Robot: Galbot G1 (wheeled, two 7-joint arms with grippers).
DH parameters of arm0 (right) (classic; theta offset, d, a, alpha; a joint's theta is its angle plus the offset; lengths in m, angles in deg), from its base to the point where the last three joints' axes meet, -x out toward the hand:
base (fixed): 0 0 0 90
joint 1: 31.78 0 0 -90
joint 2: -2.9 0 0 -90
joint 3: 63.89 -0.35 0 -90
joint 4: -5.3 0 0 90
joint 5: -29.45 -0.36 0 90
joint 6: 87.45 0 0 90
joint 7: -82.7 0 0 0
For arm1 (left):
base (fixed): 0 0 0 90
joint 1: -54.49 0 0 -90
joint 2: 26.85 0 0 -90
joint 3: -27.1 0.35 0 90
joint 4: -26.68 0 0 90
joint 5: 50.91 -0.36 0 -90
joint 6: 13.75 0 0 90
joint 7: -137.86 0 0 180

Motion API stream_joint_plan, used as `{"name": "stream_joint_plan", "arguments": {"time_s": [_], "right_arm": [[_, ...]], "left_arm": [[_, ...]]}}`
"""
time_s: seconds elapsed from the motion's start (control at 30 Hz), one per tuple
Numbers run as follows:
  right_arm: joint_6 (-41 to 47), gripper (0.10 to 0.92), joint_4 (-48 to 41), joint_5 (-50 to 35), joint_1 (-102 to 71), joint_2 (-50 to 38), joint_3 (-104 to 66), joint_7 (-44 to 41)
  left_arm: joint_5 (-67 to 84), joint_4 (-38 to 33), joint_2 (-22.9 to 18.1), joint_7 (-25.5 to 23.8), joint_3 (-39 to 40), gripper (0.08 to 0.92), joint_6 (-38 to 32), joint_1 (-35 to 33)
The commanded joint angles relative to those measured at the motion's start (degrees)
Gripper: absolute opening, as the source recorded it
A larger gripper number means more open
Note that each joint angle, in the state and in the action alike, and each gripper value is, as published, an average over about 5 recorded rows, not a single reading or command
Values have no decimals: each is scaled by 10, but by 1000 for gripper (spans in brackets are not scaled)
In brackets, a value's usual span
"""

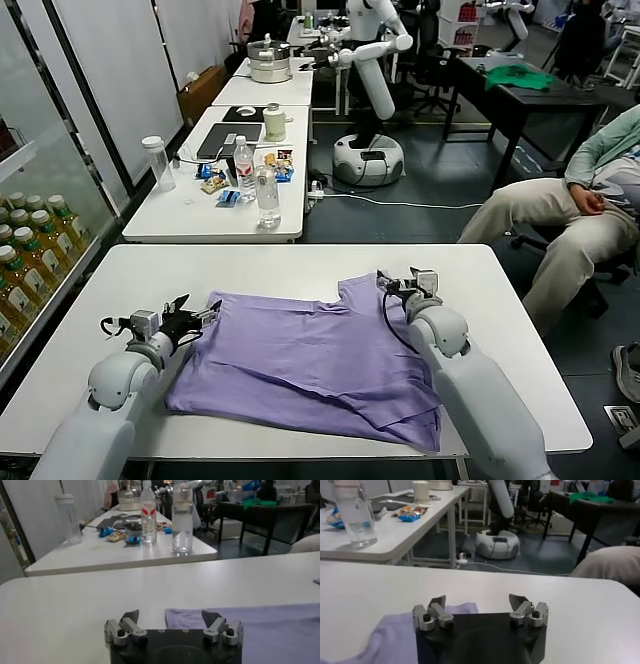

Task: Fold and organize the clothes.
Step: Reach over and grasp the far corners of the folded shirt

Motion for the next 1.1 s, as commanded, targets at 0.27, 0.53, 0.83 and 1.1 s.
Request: {"name": "stream_joint_plan", "arguments": {"time_s": [0.27,0.53,0.83,1.1], "right_arm": [[-19,823,-121,19,47,42,4,-12],[-14,823,-124,18,49,49,5,-13],[-4,672,-95,11,32,45,9,-10],[-16,439,-95,11,29,43,5,-17]], "left_arm": [[-10,99,0,-38,19,823,-9,68],[-11,99,-1,-41,23,823,-5,70],[-11,93,-1,-66,23,705,-7,60],[-11,90,-3,-75,22,480,-8,56]]}}
